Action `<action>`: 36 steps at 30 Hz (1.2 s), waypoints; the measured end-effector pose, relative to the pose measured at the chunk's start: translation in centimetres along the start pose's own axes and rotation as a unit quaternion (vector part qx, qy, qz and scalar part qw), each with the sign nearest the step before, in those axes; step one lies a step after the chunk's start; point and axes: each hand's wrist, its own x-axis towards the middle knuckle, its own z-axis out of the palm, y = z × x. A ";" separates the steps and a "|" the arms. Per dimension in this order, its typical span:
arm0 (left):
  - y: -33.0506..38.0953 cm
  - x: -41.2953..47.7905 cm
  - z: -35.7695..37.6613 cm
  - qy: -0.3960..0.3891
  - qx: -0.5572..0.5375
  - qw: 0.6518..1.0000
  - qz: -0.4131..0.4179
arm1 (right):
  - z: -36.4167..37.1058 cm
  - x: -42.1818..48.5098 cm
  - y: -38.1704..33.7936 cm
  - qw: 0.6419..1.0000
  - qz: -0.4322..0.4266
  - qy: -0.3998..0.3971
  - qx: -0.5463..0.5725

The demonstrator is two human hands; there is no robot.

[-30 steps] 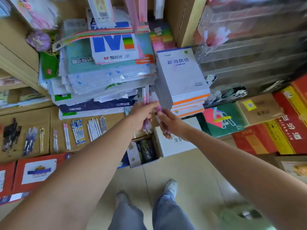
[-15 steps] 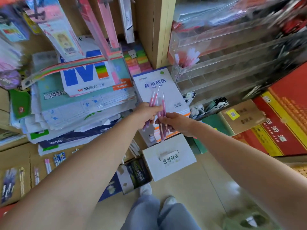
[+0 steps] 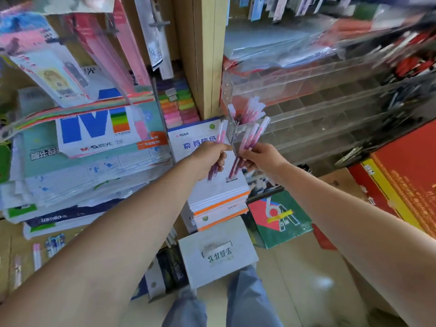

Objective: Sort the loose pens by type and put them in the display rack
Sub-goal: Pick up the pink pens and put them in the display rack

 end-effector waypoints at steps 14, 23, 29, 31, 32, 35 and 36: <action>4.1 4.0 2.8 0.096 -0.056 0.994 -0.021 | -4.2 8.4 -4.8 0.974 -0.041 0.206 0.090; 4.8 4.8 2.6 0.070 -0.026 0.997 -0.032 | -2.0 10.0 -3.9 0.962 -0.029 0.270 -0.032; 4.8 5.1 2.2 0.061 -0.024 0.997 -0.041 | -2.2 10.4 -4.1 0.958 -0.036 0.262 -0.112; 4.9 5.1 2.1 0.057 -0.026 0.997 -0.044 | -2.1 10.1 -3.9 0.958 -0.050 0.260 -0.115; 4.9 5.2 2.0 0.056 -0.025 0.997 -0.045 | -1.9 9.9 -3.9 0.958 -0.059 0.263 -0.104; 5.0 5.2 1.9 0.051 -0.017 0.997 -0.048 | -1.7 9.6 -3.6 0.951 -0.080 0.286 -0.081; 5.0 5.1 1.7 0.048 -0.011 0.998 -0.050 | -1.7 9.6 -3.6 0.950 -0.083 0.291 -0.079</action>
